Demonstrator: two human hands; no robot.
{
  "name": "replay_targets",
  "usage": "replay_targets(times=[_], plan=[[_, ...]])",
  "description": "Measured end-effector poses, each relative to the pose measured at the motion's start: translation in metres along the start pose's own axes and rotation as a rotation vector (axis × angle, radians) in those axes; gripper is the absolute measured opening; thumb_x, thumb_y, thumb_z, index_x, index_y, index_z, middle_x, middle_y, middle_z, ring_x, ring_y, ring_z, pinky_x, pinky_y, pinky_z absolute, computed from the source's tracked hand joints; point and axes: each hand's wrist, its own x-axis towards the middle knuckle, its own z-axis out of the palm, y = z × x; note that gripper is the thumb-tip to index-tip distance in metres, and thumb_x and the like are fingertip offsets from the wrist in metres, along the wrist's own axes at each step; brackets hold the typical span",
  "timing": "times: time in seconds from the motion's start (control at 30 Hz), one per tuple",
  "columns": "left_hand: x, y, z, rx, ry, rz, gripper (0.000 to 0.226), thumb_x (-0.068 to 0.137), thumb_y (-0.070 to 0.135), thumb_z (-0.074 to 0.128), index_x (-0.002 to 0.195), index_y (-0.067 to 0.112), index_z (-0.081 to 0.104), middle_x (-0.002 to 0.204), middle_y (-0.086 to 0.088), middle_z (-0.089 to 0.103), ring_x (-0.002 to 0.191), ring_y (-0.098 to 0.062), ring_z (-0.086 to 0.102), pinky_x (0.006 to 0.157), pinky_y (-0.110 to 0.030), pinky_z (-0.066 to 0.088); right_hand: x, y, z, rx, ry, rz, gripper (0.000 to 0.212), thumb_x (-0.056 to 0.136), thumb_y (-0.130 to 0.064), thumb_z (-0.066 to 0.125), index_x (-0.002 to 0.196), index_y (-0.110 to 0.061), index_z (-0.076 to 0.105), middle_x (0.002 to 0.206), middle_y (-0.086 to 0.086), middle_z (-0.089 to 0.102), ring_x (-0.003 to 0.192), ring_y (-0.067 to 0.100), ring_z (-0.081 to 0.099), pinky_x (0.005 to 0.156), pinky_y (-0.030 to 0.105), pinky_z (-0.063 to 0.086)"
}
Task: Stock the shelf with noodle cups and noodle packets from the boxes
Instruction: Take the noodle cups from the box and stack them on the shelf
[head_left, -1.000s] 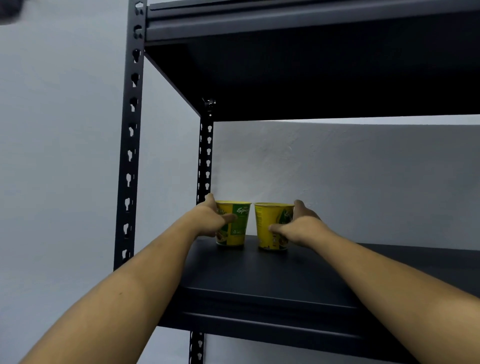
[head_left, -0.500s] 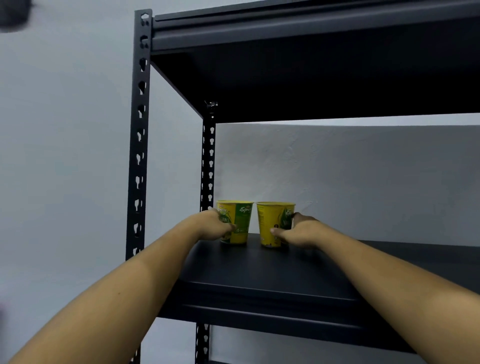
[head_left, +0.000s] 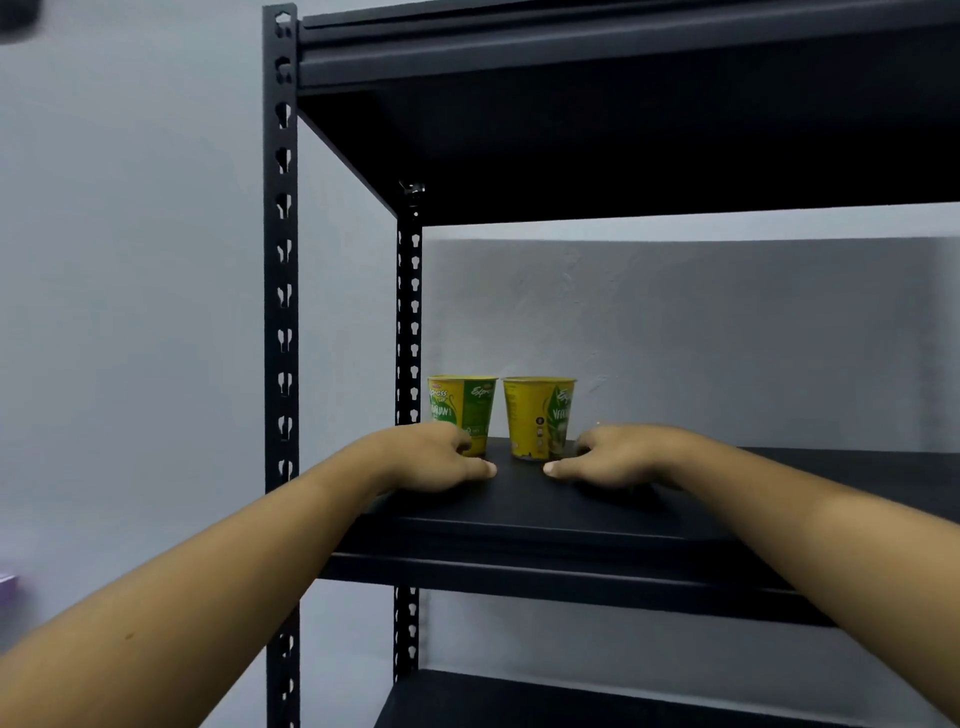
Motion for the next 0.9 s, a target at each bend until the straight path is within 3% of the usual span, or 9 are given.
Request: replay_targets(times=[0.17, 0.27, 0.43, 0.5, 0.57, 0.63, 0.7, 0.83, 0.9], plan=[[-0.039, 0.027, 0.006, -0.021, 0.027, 0.118, 0.052, 0.102, 0.056, 0.05, 0.142, 0.023, 0.059, 0.142, 0.002, 0.06, 0.127, -0.017, 0.055, 0.111, -0.038, 0.041, -0.064, -0.002, 0.004, 0.01, 0.018, -0.103, 0.062, 0.099, -0.068, 0.04, 0.145, -0.029, 0.052, 0.15, -0.005, 0.051, 0.135, 0.018, 0.048, 0.114, 0.039, 0.035], [-0.064, 0.045, 0.011, -0.014, 0.053, 0.187, 0.043, 0.104, 0.051, 0.05, 0.138, 0.027, 0.063, 0.138, 0.006, 0.063, 0.122, -0.013, 0.057, 0.107, -0.034, 0.043, -0.105, -0.002, 0.006, -0.016, 0.044, -0.152, 0.062, 0.1, -0.069, 0.034, 0.151, -0.036, 0.044, 0.158, -0.011, 0.04, 0.144, 0.015, 0.038, 0.114, 0.036, 0.029], [-0.112, 0.067, 0.031, 0.012, 0.167, 0.269, 0.035, 0.104, 0.047, 0.05, 0.127, 0.028, 0.07, 0.117, 0.007, 0.072, 0.102, -0.011, 0.063, 0.095, -0.037, 0.053, -0.171, 0.01, 0.021, 0.035, 0.134, -0.247, 0.062, 0.099, -0.068, 0.04, 0.153, -0.037, 0.04, 0.153, -0.015, 0.046, 0.137, 0.008, 0.045, 0.109, 0.029, 0.037], [-0.137, 0.076, 0.043, 0.007, 0.221, 0.278, 0.038, 0.104, 0.047, 0.05, 0.132, 0.028, 0.066, 0.115, 0.006, 0.073, 0.098, -0.009, 0.066, 0.093, -0.036, 0.054, -0.195, 0.019, 0.03, 0.083, 0.173, -0.276, 0.059, 0.099, -0.064, 0.043, 0.152, -0.038, 0.04, 0.148, -0.015, 0.051, 0.131, 0.006, 0.05, 0.108, 0.027, 0.042], [-0.161, 0.086, 0.06, -0.003, 0.292, 0.292, 0.047, 0.104, 0.048, 0.051, 0.145, 0.026, 0.057, 0.137, 0.007, 0.065, 0.12, -0.008, 0.061, 0.106, -0.029, 0.047, -0.217, 0.031, 0.041, 0.077, 0.208, -0.306, 0.059, 0.1, -0.061, 0.045, 0.154, -0.039, 0.037, 0.152, -0.017, 0.047, 0.135, 0.004, 0.047, 0.111, 0.025, 0.039], [-0.182, 0.096, 0.078, -0.019, 0.343, 0.306, 0.053, 0.103, 0.049, 0.05, 0.151, 0.025, 0.051, 0.154, 0.009, 0.051, 0.141, -0.007, 0.045, 0.114, -0.02, 0.032, -0.236, 0.044, 0.053, 0.038, 0.229, -0.335, 0.063, 0.1, -0.061, 0.044, 0.157, -0.037, 0.031, 0.159, -0.02, 0.035, 0.145, 0.002, 0.034, 0.116, 0.023, 0.029], [-0.203, 0.106, 0.099, -0.061, 0.342, 0.296, 0.055, 0.103, 0.051, 0.05, 0.152, 0.026, 0.05, 0.156, 0.011, 0.047, 0.144, -0.007, 0.042, 0.112, -0.017, 0.027, -0.256, 0.058, 0.066, 0.029, 0.206, -0.351, 0.065, 0.1, -0.061, 0.042, 0.159, -0.036, 0.028, 0.162, -0.02, 0.03, 0.148, 0.001, 0.027, 0.117, 0.022, 0.023], [-0.248, 0.128, 0.157, -0.159, 0.247, 0.257, 0.055, 0.101, 0.055, 0.051, 0.15, 0.03, 0.051, 0.152, 0.016, 0.051, 0.139, -0.003, 0.046, 0.114, -0.02, 0.035, -0.301, 0.093, 0.105, 0.008, 0.114, -0.346, 0.065, 0.102, -0.06, 0.039, 0.16, -0.033, 0.026, 0.163, -0.019, 0.027, 0.15, 0.001, 0.024, 0.122, 0.025, 0.023], [-0.271, 0.141, 0.192, -0.198, 0.18, 0.234, 0.055, 0.1, 0.055, 0.053, 0.15, 0.031, 0.051, 0.151, 0.017, 0.052, 0.139, 0.0, 0.045, 0.111, -0.015, 0.034, -0.325, 0.111, 0.132, 0.008, 0.063, -0.343, 0.064, 0.102, -0.06, 0.038, 0.16, -0.034, 0.027, 0.163, -0.02, 0.028, 0.149, 0.0, 0.025, 0.122, 0.026, 0.023]])
